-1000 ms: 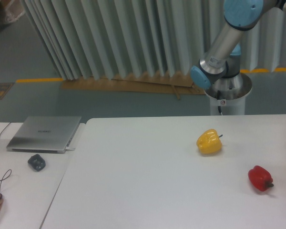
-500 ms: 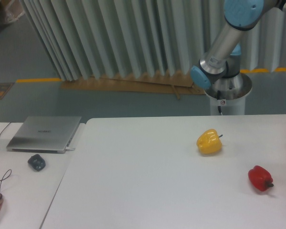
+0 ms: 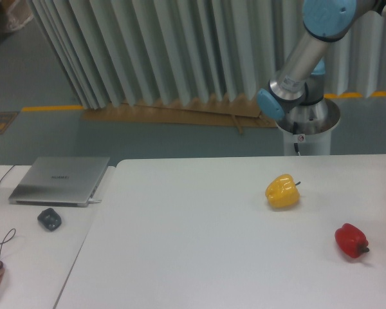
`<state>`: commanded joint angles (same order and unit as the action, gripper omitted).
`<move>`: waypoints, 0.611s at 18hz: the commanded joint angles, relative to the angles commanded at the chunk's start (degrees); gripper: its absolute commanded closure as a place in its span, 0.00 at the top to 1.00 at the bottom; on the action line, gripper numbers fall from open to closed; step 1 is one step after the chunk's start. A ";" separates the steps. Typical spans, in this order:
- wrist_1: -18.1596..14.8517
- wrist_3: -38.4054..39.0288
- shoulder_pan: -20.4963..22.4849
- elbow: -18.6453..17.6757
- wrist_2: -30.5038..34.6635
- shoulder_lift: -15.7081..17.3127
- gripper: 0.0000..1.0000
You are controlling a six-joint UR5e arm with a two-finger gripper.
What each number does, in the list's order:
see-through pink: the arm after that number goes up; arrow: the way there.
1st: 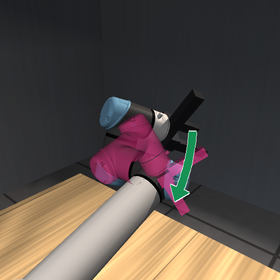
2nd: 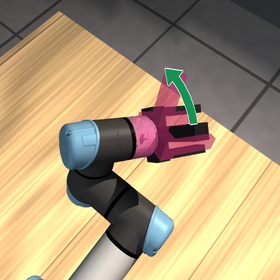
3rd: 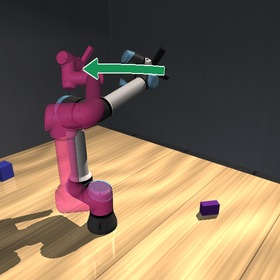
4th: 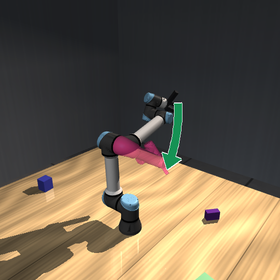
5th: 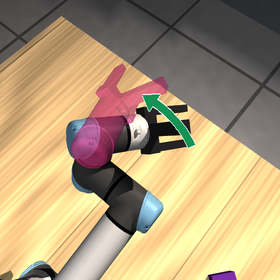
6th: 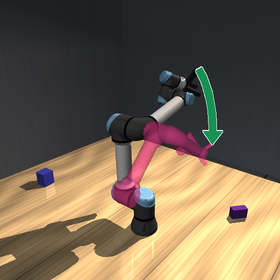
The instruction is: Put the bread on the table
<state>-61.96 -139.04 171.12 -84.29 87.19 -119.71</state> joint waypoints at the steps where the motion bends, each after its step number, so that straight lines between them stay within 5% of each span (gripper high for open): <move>1: 0.00 0.44 -0.17 0.00 0.00 0.00 0.67; 3: 0.00 0.62 -0.18 -0.26 0.00 0.09 0.65; 6: 0.00 0.18 -0.18 -0.35 0.00 0.35 0.44; 11: -0.17 0.53 -0.35 -0.35 0.00 1.40 0.36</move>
<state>-62.14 -138.52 170.77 -84.64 87.19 -118.31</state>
